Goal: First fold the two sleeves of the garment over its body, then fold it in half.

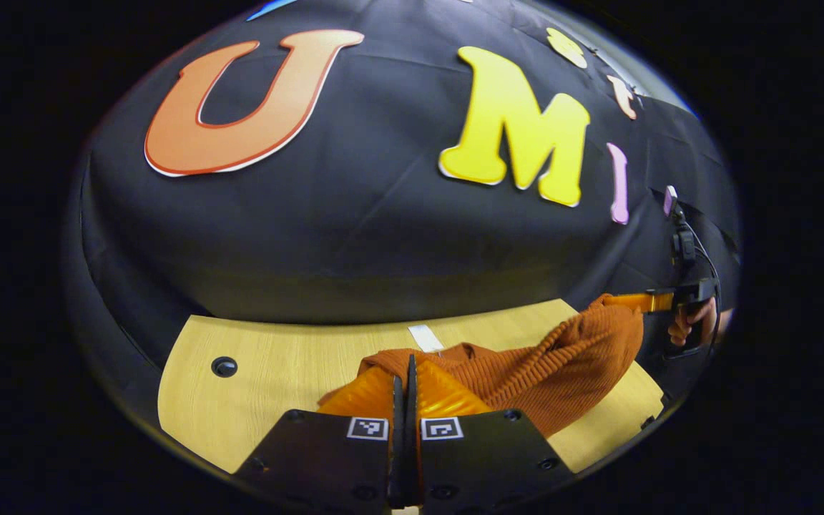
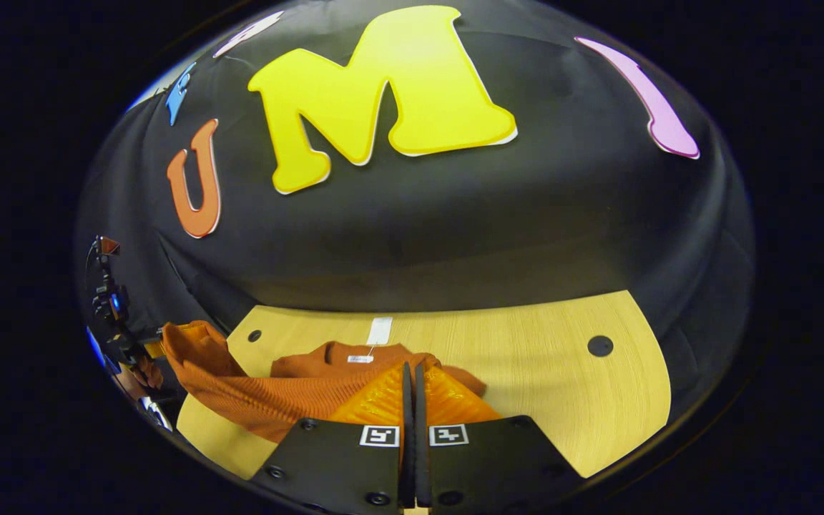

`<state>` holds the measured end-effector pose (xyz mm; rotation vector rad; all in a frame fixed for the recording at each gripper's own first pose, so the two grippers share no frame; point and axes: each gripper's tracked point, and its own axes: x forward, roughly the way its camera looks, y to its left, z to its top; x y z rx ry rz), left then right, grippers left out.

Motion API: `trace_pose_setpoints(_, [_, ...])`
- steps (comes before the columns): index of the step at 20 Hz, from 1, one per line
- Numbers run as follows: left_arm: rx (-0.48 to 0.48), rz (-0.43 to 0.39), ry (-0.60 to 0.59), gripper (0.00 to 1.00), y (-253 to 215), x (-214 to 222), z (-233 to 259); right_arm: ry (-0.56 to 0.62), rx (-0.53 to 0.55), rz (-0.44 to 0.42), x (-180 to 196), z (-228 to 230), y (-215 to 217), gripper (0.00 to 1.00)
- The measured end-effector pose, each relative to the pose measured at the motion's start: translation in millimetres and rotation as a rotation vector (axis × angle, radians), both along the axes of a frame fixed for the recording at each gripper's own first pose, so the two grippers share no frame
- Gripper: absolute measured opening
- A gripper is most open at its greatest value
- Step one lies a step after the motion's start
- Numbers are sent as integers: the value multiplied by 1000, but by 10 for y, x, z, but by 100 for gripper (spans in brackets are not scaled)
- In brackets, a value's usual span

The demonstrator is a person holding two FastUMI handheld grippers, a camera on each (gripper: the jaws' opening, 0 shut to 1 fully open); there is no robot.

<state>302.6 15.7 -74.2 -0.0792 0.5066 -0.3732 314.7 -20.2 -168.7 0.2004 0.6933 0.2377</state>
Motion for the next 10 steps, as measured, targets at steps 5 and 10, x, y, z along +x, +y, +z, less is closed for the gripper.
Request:
trace_pose_setpoints(5, [-4, 103, 50, 3, 76, 784, -612, -7, -52, -14, 720, -902, 118, 0])
trace_pose_setpoints(10, [82, 218, 110, 3, 167, 1021, -1311, 32, -83, -72, 917, -1632, 188, 0])
